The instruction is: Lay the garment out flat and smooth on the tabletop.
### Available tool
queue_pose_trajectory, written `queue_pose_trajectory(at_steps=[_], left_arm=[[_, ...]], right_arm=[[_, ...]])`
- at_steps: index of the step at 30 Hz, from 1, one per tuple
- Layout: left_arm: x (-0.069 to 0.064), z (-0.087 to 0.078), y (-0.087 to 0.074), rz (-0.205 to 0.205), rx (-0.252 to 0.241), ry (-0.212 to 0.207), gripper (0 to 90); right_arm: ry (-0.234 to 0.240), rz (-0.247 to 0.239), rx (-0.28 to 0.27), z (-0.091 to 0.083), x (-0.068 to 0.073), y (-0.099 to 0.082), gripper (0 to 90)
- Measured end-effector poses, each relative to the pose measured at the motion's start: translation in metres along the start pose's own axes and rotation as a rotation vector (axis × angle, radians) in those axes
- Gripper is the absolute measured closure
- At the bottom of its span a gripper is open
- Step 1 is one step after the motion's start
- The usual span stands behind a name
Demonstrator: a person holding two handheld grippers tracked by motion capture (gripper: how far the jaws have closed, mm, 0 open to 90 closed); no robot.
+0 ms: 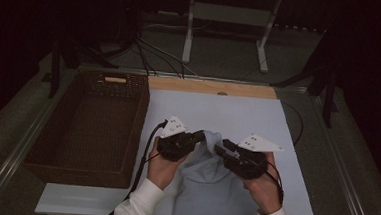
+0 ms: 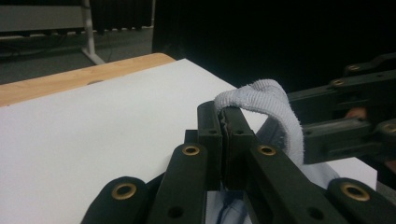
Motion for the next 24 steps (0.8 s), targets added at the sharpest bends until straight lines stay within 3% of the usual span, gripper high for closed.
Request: queue_pose_trajectory(at_steps=[5,8,15,20,24], left_arm=[[0.000,-0.001,0.000,0.000,-0.006,0.004,88.8],[0.001,-0.001,0.000,0.003,-0.005,0.008,88.8],[-0.001,0.001,0.000,0.008,0.000,0.005,88.8],[-0.001,0.001,0.001,0.004,-0.007,0.002,88.8],[-0.001,0.001,0.003,0.002,-0.011,0.002,88.9]], right_arm=[[0.008,-0.023,0.005,0.004,0.005,0.000,86.3],[-0.014,-0.048,-0.014,-0.002,0.007,0.002,90.0],[-0.137,-0.052,-0.131,-0.022,0.002,0.012,90.0],[-0.123,-0.050,-0.109,-0.025,0.000,0.013,89.0],[-0.080,-0.058,-0.093,-0.021,0.004,0.008,70.3]])
Point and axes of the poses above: each handheld gripper's, and its own axes: z roughly forward along the jaws, y roughly out of its top, x roughly to its left, the point moved 1 cm from there along z, roughly forward along the jaws, and after that the axes turned 13 degrees about z, right-handed, at the moved point
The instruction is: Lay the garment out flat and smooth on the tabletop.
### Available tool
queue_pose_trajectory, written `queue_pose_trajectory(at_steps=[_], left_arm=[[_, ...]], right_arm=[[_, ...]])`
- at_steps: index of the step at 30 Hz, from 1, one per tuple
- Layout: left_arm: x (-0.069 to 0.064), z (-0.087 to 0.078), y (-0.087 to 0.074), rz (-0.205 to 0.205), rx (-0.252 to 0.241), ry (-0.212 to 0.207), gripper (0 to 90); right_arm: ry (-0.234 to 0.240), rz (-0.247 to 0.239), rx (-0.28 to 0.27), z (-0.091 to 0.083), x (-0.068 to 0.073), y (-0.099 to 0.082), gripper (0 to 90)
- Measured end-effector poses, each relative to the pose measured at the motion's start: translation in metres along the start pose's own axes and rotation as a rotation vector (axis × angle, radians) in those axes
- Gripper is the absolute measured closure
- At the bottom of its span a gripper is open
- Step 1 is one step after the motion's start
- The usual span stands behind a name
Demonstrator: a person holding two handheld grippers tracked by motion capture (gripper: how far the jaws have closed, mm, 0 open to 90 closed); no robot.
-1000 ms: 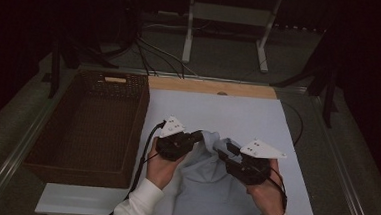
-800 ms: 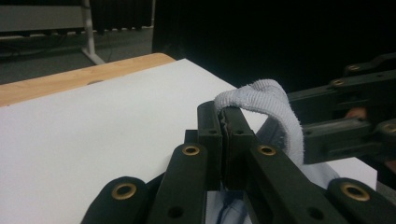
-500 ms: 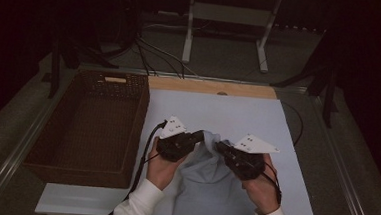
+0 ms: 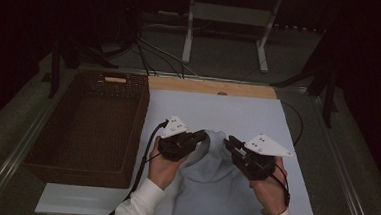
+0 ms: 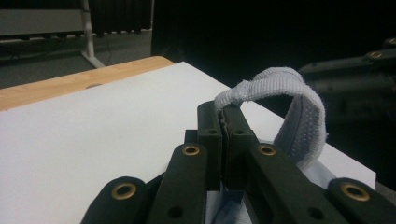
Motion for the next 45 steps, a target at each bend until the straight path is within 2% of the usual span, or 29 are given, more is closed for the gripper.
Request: queue_pose_trajectory(at_steps=[1,4,9,10,13,16,20,23,26,28,30,32,36,40,43,45], left_arm=[[0.000,0.000,0.000,0.002,0.001,0.000,88.8],[0.000,-0.001,0.002,0.004,0.000,0.000,88.8],[0.000,-0.002,0.002,0.005,-0.002,-0.003,88.8],[-0.001,-0.002,0.002,0.004,-0.005,-0.005,88.8],[-0.002,-0.002,0.002,0.004,-0.008,-0.006,88.8],[-0.002,-0.002,0.002,0.010,-0.006,-0.006,88.8],[-0.001,-0.004,0.003,0.009,-0.015,-0.010,88.8],[-0.001,-0.004,0.003,0.003,-0.023,-0.020,88.8],[-0.002,-0.004,0.003,0.002,-0.023,-0.026,88.8],[-0.002,-0.004,0.003,0.008,-0.021,-0.025,88.8],[-0.001,-0.004,0.003,0.006,-0.025,-0.025,88.8],[0.000,-0.005,0.003,0.008,-0.025,-0.025,88.8],[-0.001,-0.005,0.003,0.007,-0.026,-0.025,88.8],[-0.003,-0.004,0.003,0.009,-0.025,-0.030,88.8],[-0.005,-0.005,0.003,0.013,-0.026,-0.036,88.8],[-0.006,-0.006,0.003,0.015,-0.028,-0.038,88.8]], right_arm=[[0.008,0.001,-0.005,0.001,0.002,-0.001,65.6],[0.026,0.001,-0.010,0.002,0.005,-0.002,60.7],[0.032,0.012,0.002,0.008,0.004,-0.002,57.7],[0.042,0.020,0.012,0.010,0.004,-0.003,60.3],[0.058,0.026,0.044,0.017,0.003,-0.005,76.7],[0.062,0.012,0.055,0.023,0.005,-0.007,87.8],[0.070,0.014,0.080,0.026,0.005,-0.008,90.0],[0.047,-0.008,0.120,0.029,0.005,-0.010,90.0],[0.002,-0.025,0.155,0.033,0.005,-0.013,90.0],[-0.005,-0.013,0.155,0.032,0.004,-0.012,86.8],[-0.005,-0.014,0.132,0.027,0.004,-0.011,72.5],[-0.006,-0.010,0.105,0.021,0.002,-0.008,64.5],[0.018,0.006,0.075,0.012,-0.003,-0.004,52.9],[0.054,0.015,0.054,0.012,-0.004,-0.002,41.0],[0.046,0.003,0.078,0.020,-0.004,-0.002,39.8],[0.025,0.000,0.093,0.027,-0.004,-0.003,43.0]])
Point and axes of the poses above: each handheld gripper's, and its own axes: z roughly forward along the jaws, y roughly out of its top, x roughly to its left, the point moved 1 cm from there along z, roughly forward along the jaws, and after that the axes turned 13 degrees about z, right-handed, at the moved point
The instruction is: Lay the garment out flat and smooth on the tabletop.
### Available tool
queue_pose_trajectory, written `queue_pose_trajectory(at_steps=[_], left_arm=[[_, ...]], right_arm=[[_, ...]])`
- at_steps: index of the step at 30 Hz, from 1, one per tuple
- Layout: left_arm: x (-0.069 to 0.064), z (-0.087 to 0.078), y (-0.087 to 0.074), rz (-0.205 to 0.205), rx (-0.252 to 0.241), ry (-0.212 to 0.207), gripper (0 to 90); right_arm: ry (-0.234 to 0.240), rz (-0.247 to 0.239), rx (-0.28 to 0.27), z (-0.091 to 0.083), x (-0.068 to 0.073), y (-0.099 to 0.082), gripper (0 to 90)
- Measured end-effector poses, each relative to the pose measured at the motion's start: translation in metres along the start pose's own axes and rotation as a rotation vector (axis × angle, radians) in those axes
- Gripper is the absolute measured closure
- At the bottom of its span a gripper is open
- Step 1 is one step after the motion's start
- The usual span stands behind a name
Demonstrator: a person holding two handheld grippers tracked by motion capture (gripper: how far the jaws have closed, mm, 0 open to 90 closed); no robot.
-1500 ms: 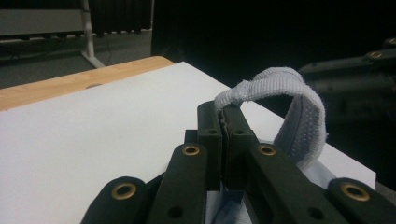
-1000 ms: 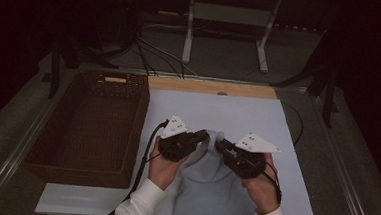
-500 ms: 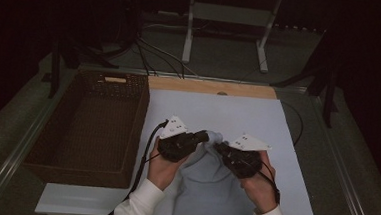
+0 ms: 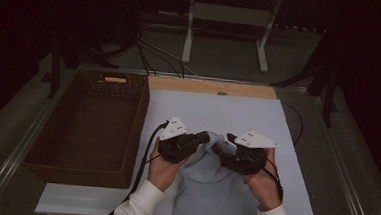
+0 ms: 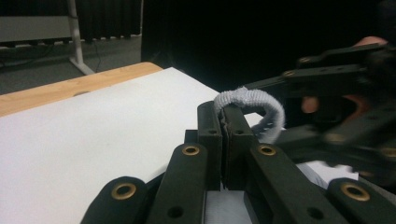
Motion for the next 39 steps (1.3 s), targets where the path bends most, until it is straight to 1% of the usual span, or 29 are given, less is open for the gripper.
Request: queue_pose_trajectory(at_steps=[4,6,7,9,10,12,14,15,17,19,20,21,25,29,33,36,38,39], left_arm=[[-0.002,-0.002,0.000,0.010,0.006,-0.005,88.8],[-0.002,-0.002,0.000,0.009,0.005,-0.007,88.8],[-0.003,-0.003,0.000,0.007,0.004,-0.018,88.8],[-0.004,-0.002,-0.001,0.013,0.007,-0.019,88.8],[-0.004,-0.002,-0.001,0.013,0.008,-0.021,88.8],[-0.004,-0.002,-0.002,0.009,0.007,-0.023,88.7],[-0.003,-0.003,-0.002,0.009,0.005,-0.018,88.3],[-0.002,-0.004,-0.002,0.004,0.003,-0.016,88.0],[-0.001,-0.005,-0.002,-0.001,-0.009,-0.010,86.2],[0.002,-0.009,-0.001,-0.006,-0.028,-0.004,79.9],[0.002,-0.009,-0.001,-0.006,-0.028,-0.004,77.9],[0.004,-0.013,0.001,-0.010,-0.044,0.001,74.3],[0.006,-0.016,0.002,-0.014,-0.060,-0.011,61.4],[0.005,-0.015,0.002,-0.011,-0.055,-0.011,55.3],[0.002,-0.011,0.002,-0.011,-0.051,-0.026,48.2],[0.000,-0.007,0.002,0.001,-0.036,-0.044,43.5],[0.000,-0.005,0.002,0.005,-0.027,-0.043,43.5],[0.001,-0.001,0.001,-0.002,-0.017,-0.044,44.5]], right_arm=[[-0.011,0.002,0.018,0.011,-0.001,-0.001,48.3],[-0.011,0.003,0.021,0.013,-0.001,-0.001,49.0],[-0.014,-0.011,0.030,0.017,-0.001,-0.002,53.4],[-0.006,-0.020,0.039,0.020,0.000,-0.002,55.4],[-0.008,-0.024,0.041,0.021,0.001,-0.002,59.5],[0.011,-0.025,0.050,0.021,0.001,-0.002,73.4],[0.008,-0.030,0.051,0.020,0.002,-0.002,79.7],[0.011,-0.033,0.051,0.019,0.002,-0.002,81.4],[0.009,-0.040,0.050,0.017,0.002,-0.002,82.7],[-0.004,-0.047,0.053,0.016,0.001,-0.003,83.1],[-0.004,-0.047,0.053,0.016,0.001,-0.003,83.1],[-0.001,-0.041,0.050,0.015,0.000,-0.003,83.2],[-0.002,-0.044,0.048,0.015,0.001,-0.004,83.2],[-0.007,-0.049,0.048,0.015,0.003,-0.004,83.2],[-0.012,-0.048,0.045,0.015,0.003,-0.004,83.2],[-0.009,-0.046,0.045,0.015,0.004,-0.004,83.2],[-0.005,-0.051,0.045,0.015,0.004,-0.004,83.2],[-0.002,-0.053,0.045,0.015,0.005,-0.004,83.2]])
Point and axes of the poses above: each handheld gripper's, and its own axes: z roughly forward along the jaws, y roughly out of its top, x roughly to its left, the point moved 1 cm from there along z, roughly forward along the jaws, and after that the axes turned 13 degrees about z, right-handed, at the moved point
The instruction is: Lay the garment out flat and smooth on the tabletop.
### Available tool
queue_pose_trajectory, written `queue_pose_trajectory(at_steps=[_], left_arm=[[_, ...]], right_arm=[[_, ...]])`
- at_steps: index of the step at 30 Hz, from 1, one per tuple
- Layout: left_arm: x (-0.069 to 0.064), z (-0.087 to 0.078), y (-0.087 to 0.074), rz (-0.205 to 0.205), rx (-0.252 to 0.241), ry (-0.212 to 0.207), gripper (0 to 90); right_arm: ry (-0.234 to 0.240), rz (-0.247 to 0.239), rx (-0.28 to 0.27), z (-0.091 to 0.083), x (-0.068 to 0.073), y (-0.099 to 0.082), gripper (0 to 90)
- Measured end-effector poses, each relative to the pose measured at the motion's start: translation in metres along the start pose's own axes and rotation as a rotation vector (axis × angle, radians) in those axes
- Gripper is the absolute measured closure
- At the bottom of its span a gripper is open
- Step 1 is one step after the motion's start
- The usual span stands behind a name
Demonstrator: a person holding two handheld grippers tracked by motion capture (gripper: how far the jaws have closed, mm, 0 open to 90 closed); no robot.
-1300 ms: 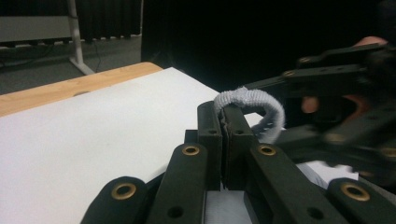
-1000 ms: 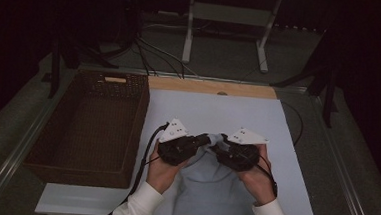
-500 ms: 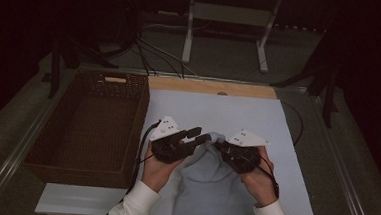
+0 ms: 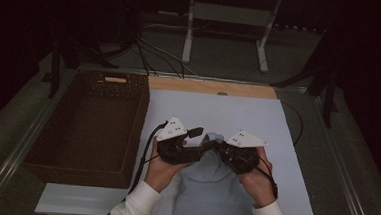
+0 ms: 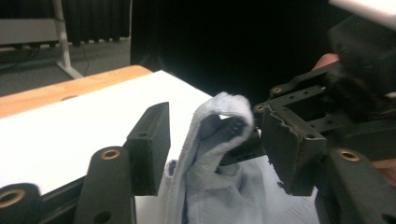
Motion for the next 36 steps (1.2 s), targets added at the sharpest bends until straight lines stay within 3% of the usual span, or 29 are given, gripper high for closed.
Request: queue_pose_trajectory(at_steps=[3,5,9,12,21,31,36], left_arm=[[0.002,0.004,-0.001,-0.009,0.004,-0.022,51.9],[0.003,0.005,-0.001,-0.011,0.007,-0.033,66.6],[0.006,0.006,0.000,-0.010,0.024,-0.002,84.5],[0.010,0.006,0.000,-0.026,0.028,0.018,85.5],[0.017,0.007,-0.001,-0.038,0.034,0.039,85.6],[0.024,0.009,-0.002,-0.059,0.030,0.067,85.8],[0.026,0.008,-0.002,-0.069,0.026,0.073,85.9]], right_arm=[[0.008,-0.006,-0.001,-0.001,0.001,0.000,83.2],[0.008,-0.010,0.006,0.000,0.001,-0.001,83.1],[0.011,-0.010,0.001,-0.001,0.000,-0.001,76.4],[-0.012,0.005,-0.019,-0.001,-0.002,0.000,67.6],[-0.026,0.018,-0.017,-0.006,-0.009,-0.006,65.6],[-0.021,0.019,0.049,0.000,-0.014,-0.029,67.9],[-0.021,0.024,0.092,0.010,-0.017,-0.038,65.6]])
Point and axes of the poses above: each handheld gripper's, and its own axes: z roughly forward along the jaws, y roughly out of its top, x roughly to its left, the point moved 1 cm from there along z, roughly forward along the jaws, and after that the axes turned 13 degrees about z, right-handed, at the moved point
